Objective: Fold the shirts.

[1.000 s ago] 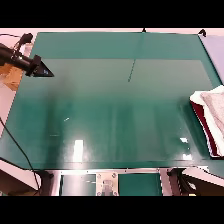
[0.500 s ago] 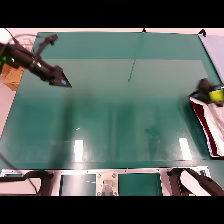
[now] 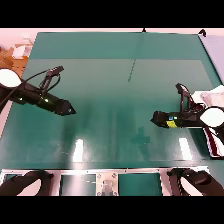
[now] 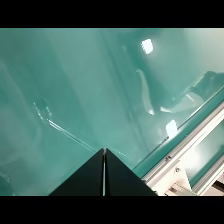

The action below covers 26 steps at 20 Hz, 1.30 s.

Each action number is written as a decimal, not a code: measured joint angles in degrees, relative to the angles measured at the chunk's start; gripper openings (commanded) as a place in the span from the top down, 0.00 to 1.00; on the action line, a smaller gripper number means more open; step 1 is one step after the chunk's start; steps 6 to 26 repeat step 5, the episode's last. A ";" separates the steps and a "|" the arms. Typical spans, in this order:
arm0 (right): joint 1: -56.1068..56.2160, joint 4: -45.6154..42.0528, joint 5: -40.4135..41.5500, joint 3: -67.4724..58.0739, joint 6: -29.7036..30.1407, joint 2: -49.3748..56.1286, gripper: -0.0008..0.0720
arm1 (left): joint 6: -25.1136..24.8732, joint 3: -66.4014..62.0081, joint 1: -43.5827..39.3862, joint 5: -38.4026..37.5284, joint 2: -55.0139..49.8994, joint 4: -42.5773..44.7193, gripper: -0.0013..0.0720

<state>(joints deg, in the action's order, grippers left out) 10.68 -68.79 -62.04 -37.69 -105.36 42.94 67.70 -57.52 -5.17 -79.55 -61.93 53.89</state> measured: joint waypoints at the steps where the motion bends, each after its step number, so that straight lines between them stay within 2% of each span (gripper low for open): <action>1: 0.52 0.07 0.35 0.33 -0.17 -0.13 0.97 | -0.09 0.50 -0.09 0.28 0.37 -0.02 0.96; 26: 1.53 0.13 1.11 0.94 -0.55 -0.42 0.97 | -0.20 1.53 -0.20 0.85 1.14 -0.09 0.96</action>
